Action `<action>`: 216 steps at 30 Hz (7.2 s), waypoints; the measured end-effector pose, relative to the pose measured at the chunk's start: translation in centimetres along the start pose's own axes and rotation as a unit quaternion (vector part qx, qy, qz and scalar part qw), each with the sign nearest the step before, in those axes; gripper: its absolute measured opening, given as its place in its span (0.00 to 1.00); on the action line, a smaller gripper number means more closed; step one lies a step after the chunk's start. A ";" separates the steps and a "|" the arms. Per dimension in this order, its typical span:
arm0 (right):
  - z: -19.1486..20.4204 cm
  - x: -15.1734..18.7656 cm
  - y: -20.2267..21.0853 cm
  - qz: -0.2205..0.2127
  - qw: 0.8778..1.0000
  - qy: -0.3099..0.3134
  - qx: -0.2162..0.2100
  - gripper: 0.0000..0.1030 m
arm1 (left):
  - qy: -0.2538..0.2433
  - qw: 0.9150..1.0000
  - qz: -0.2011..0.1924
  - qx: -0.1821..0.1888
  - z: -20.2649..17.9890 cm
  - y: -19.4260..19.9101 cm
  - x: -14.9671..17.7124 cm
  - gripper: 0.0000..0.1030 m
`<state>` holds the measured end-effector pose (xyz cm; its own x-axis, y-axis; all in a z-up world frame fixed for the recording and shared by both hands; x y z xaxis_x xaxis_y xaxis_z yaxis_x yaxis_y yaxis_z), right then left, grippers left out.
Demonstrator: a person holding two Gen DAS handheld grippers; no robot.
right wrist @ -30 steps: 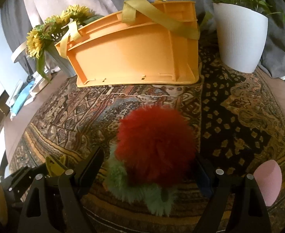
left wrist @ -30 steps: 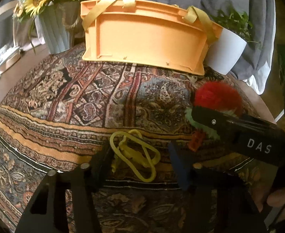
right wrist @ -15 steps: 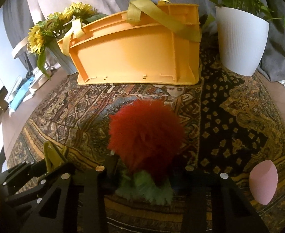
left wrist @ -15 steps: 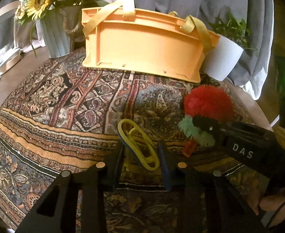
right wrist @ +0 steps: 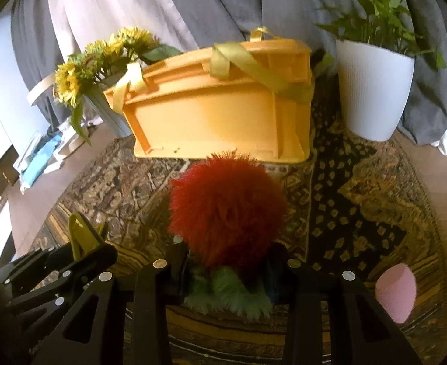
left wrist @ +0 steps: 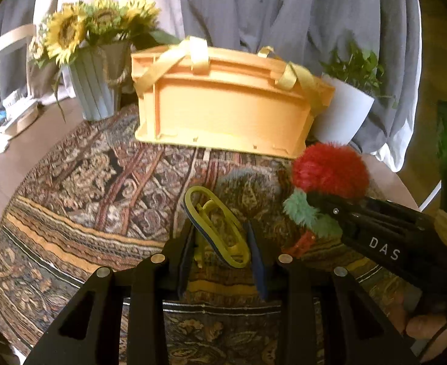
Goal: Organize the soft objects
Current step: 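Carry the yellow cord with the left gripper while the right gripper carries the pompom over the crate, then open both grippers to drop the cord and pompom into the crate, then withdraw both open grippers from the crate toward the pink sponge, then grasp the pink makeup sponge from the table with the right gripper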
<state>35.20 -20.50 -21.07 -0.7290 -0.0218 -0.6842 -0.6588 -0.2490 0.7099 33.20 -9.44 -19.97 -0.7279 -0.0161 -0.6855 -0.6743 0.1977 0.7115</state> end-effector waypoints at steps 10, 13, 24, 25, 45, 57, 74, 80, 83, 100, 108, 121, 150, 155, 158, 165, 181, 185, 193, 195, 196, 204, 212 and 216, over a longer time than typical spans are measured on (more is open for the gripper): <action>0.9 -2.7 3.3 -0.041 0.999 -0.002 0.001 0.37 | -0.014 0.999 -0.049 0.003 -0.5 3.3 -3.2 0.33; 1.3 -3.7 4.3 -0.056 0.998 -0.003 0.001 0.37 | -0.017 0.998 -0.063 0.006 -0.6 4.3 -4.3 0.33; 3.0 -7.6 8.0 -0.111 0.994 0.002 0.008 0.37 | -0.032 0.993 -0.114 0.015 -0.3 7.5 -8.7 0.33; 3.1 -8.0 8.3 -0.117 0.993 0.003 0.009 0.37 | -0.035 0.992 -0.117 0.015 -0.3 7.7 -9.0 0.33; 4.8 -15.8 9.7 -0.191 0.981 -0.007 0.037 0.37 | -0.084 0.978 -0.189 0.030 0.2 8.6 -17.7 0.33; 4.5 -19.9 8.0 -0.208 0.976 -0.009 0.055 0.37 | -0.098 0.976 -0.193 0.036 1.1 5.7 -22.1 0.33; 1.6 -23.2 -1.7 -0.126 0.988 -0.015 0.083 0.38 | -0.111 0.987 -0.113 0.038 2.1 -5.0 -25.3 0.34; 0.5 -22.9 -4.7 -0.092 0.992 -0.028 0.087 0.46 | -0.116 0.988 -0.090 0.038 2.3 -7.2 -25.3 0.40; 0.0 -22.9 -5.2 -0.085 0.991 -0.033 0.094 0.61 | -0.119 0.989 -0.083 0.036 2.2 -7.9 -25.4 0.50; 0.1 -21.7 0.5 -0.132 0.982 -0.044 0.129 0.75 | -0.102 0.986 -0.129 -0.003 2.7 -1.4 -24.1 0.78; 1.2 -19.8 5.9 -0.172 0.973 -0.040 0.148 0.82 | -0.081 0.986 -0.146 -0.026 2.7 3.3 -22.4 0.91; 0.2 -14.7 11.1 -0.186 0.964 -0.075 0.174 0.86 | -0.071 0.986 -0.141 -0.046 1.1 7.4 -17.8 1.00; -8.2 0.2 10.5 -0.057 0.983 -0.090 0.153 0.86 | -0.087 0.994 0.003 -0.059 -7.0 4.1 -2.8 1.00; -9.3 1.4 9.6 -0.035 0.985 -0.088 0.147 0.86 | -0.074 0.995 0.042 -0.057 -7.3 2.5 -0.8 1.00; -9.9 2.1 9.0 -0.023 0.986 -0.084 0.145 0.86 | -0.074 0.994 0.054 -0.059 -7.6 1.8 0.0 1.00; -11.2 3.5 7.1 0.005 0.987 -0.080 0.140 0.85 | -0.081 0.991 0.081 -0.067 -8.4 0.0 1.5 1.00; -12.6 4.9 3.3 0.050 0.988 -0.074 0.127 0.50 | -0.081 0.987 0.114 -0.079 -8.7 -2.2 3.0 1.00; -12.6 4.9 2.7 0.055 0.988 -0.071 0.123 0.50 | -0.082 0.987 0.116 -0.080 -8.6 -2.3 3.2 1.00; -12.7 4.9 2.4 0.059 0.987 -0.071 0.128 0.39 | -0.090 0.986 0.111 -0.083 -8.7 -2.2 3.2 1.00; -12.6 4.9 2.6 0.056 0.988 -0.071 0.127 0.38 | -0.090 0.987 0.108 -0.084 -8.6 -2.1 3.0 1.00; -12.5 4.8 2.8 0.054 0.988 -0.070 0.126 0.38 | -0.088 0.987 0.106 -0.083 -8.5 -2.0 2.8 1.00; -10.6 3.4 4.7 0.029 0.990 -0.062 0.123 0.38 | -0.078 0.990 0.088 -0.083 -7.4 -1.3 1.4 1.00; -7.6 1.4 6.4 0.003 0.993 -0.049 0.106 0.38 | -0.074 0.992 0.055 -0.082 -6.0 0.3 -0.8 1.00; -6.0 0.2 7.1 -0.014 0.994 -0.041 0.098 0.38 | -0.065 0.994 0.042 -0.072 -5.2 1.5 -2.2 1.00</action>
<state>31.49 -28.08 -17.17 -0.7178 0.0638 -0.6933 -0.6962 -0.0538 0.7159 33.16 -14.18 -16.63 -0.7663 0.1239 -0.6304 -0.6296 0.0505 0.7753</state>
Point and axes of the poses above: each gripper's, at about its wrist camera, not at the fingertips, and y roughly against the way its jaws point, z to its left, x to its underside, the point moved 6 cm from there along -y, roughly the way its jaws point, and after that the axes turned 3 degrees about z, right-handed, at the moved point
